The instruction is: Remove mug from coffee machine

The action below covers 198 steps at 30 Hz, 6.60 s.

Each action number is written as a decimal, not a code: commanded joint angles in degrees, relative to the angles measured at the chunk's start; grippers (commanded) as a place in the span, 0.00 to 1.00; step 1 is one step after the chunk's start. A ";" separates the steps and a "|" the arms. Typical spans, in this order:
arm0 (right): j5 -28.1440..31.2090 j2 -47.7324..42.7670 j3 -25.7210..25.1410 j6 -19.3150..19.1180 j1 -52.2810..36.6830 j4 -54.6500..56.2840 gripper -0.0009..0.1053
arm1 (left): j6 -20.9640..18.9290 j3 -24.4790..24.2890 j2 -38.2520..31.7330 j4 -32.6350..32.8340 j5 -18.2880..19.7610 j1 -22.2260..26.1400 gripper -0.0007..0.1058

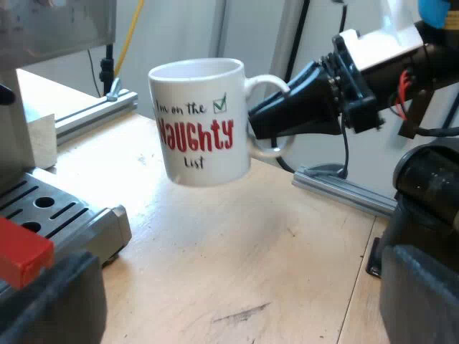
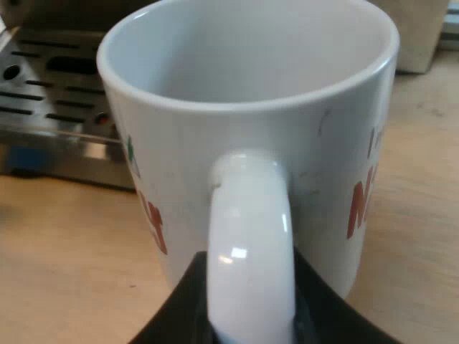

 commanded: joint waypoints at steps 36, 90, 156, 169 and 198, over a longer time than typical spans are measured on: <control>20.03 -0.75 18.68 0.53 -3.54 -22.46 0.01 | 0.25 3.55 11.85 -9.40 -3.75 -0.10 0.75; 1.32 53.47 20.61 -16.45 -25.60 -91.58 0.01 | 1.57 5.21 12.23 -9.53 -9.91 -0.10 0.75; -16.78 9.73 -0.02 -11.74 -25.50 -1.59 0.43 | -0.65 -1.19 12.23 3.66 -15.42 -0.10 0.75; -24.53 9.73 -18.25 -11.46 -25.50 8.85 0.43 | -3.13 -11.16 12.01 9.28 -16.02 -0.10 0.74; -30.10 17.89 -21.41 -10.73 -44.00 7.65 0.48 | -1.42 -22.30 26.25 10.05 -16.17 28.64 0.74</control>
